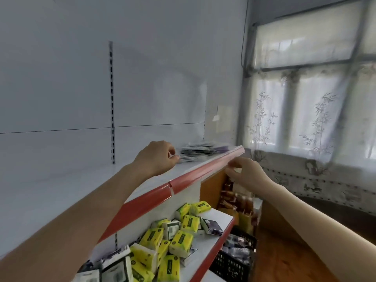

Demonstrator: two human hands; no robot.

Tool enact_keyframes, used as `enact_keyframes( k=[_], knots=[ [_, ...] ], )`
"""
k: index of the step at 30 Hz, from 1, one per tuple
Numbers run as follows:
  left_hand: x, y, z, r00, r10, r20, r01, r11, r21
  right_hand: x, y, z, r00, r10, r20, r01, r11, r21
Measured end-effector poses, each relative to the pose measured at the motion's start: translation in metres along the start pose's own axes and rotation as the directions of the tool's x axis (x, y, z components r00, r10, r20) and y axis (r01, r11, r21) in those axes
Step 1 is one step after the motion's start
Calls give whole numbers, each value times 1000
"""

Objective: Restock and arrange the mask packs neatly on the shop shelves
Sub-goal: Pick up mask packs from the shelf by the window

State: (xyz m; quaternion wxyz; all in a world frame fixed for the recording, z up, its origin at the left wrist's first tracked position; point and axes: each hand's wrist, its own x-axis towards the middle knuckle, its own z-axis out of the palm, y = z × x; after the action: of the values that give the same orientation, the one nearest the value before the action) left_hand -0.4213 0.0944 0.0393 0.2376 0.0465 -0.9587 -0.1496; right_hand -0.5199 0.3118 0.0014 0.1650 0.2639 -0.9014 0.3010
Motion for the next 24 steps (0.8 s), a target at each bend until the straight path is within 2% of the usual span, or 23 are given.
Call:
enact_keyframes(
  k=[9, 17, 20, 24],
  knots=[
    [148, -23, 45, 997, -71, -39, 74, 993, 92, 152, 54, 19, 995, -98, -22, 98, 995, 12],
    [193, -44, 84, 985, -175, -5, 173, 967, 185, 231, 112, 63, 958, -202, 203, 209, 978, -12],
    [202, -51, 94, 970, -241, -12, 238, 948, 212, 264, 124, 72, 907, -296, 300, 320, 947, -33],
    [213, -49, 106, 948, -317, -14, 312, 922, 230, 303, 136, 83, 770, -392, 504, 461, 887, -14]
  ],
)
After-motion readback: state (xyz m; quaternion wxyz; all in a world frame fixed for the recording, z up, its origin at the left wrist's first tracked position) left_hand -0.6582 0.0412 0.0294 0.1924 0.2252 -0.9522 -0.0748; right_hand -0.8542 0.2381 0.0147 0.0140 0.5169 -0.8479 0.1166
